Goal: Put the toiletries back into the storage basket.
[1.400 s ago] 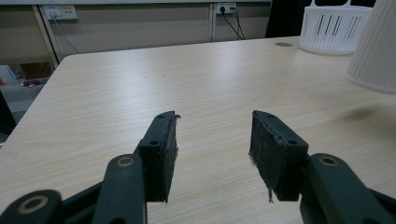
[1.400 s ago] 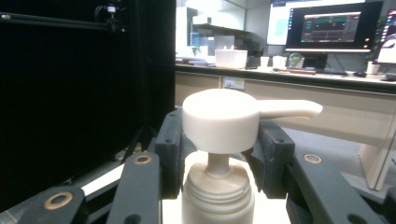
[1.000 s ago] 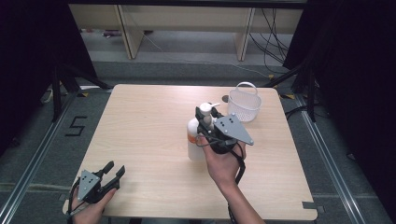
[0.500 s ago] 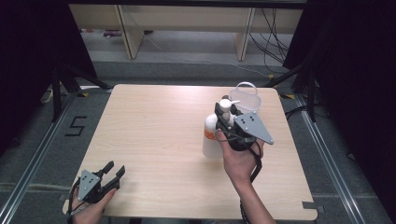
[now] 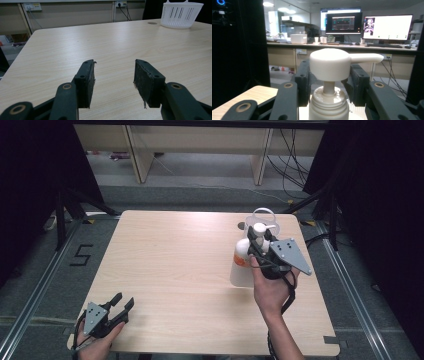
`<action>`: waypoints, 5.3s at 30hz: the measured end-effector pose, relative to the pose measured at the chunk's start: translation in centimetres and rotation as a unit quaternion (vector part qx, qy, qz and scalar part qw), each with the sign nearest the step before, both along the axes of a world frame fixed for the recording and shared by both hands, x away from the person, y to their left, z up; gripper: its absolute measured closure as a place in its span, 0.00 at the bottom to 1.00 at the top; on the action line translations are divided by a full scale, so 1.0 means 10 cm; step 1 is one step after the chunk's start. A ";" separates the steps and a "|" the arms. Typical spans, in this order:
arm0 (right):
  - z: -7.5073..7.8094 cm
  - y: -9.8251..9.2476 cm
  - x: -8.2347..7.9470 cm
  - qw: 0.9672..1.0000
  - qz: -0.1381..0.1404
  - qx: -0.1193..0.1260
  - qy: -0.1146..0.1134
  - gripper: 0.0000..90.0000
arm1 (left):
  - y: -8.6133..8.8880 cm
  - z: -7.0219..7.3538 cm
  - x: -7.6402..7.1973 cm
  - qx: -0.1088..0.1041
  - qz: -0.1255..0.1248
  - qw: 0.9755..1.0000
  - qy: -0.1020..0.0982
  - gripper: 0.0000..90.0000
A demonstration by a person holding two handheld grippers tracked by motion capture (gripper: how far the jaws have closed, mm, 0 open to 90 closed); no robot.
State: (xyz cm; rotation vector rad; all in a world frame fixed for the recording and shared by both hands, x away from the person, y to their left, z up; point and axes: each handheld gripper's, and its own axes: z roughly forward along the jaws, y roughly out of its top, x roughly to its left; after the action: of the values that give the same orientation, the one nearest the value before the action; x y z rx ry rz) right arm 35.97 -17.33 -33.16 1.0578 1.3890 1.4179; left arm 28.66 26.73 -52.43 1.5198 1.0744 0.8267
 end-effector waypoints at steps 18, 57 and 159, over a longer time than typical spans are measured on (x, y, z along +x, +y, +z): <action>0.07 -0.18 0.04 1.000 -0.024 0.002 -0.018 0.67 | 0.00 0.00 0.00 0.004 -0.003 1.000 -0.002 0.56; 0.26 -0.48 0.32 0.997 -0.072 0.011 -0.041 0.67 | 0.00 0.00 0.00 0.000 0.000 1.000 -0.003 0.53; 0.53 -0.66 1.12 0.995 -0.095 0.010 -0.036 0.67 | -0.02 0.00 0.00 0.013 0.003 1.000 -0.004 0.53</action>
State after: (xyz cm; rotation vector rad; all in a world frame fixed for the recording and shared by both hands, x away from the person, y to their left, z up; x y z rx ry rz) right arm 47.13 -23.91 -27.88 1.1094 1.1928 1.3197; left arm 28.67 26.53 -52.43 1.5338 1.0663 0.8545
